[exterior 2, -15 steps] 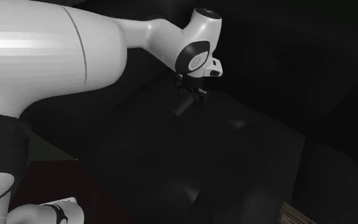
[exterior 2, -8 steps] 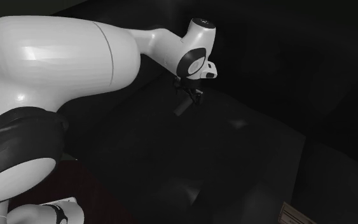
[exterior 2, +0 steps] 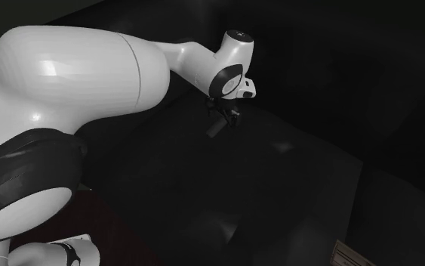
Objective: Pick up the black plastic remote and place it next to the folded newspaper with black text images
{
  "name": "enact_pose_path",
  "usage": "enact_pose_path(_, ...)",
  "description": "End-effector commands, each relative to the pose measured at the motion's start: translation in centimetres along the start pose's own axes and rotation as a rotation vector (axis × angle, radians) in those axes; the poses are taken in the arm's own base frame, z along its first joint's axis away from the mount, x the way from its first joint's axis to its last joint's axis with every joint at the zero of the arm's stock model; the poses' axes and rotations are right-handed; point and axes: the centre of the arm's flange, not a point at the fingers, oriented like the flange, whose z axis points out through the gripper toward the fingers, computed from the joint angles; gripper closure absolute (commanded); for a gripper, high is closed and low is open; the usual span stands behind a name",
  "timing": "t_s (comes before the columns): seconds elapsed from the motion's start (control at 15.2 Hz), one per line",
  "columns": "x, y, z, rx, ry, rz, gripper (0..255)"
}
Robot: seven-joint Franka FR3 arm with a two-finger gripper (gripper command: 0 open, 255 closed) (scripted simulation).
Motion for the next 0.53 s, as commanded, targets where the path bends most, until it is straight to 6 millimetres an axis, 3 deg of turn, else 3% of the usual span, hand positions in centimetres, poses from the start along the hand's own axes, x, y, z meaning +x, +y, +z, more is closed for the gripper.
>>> enact_pose_path(0.0, 0.00, 0.00, 0.01, 0.000, 0.000, 0.000, 0)
enact_pose_path(0.07, 0.00, 0.00, 0.01, 0.000, 0.000, 0.000, 0)
enact_pose_path(0.13, 0.00, 0.00, 0.01, 0.000, 0.000, 0.000, 255)
enact_pose_path(0.46, 0.01, 0.03, -0.06, 0.000, 0.000, 0.000, 255)
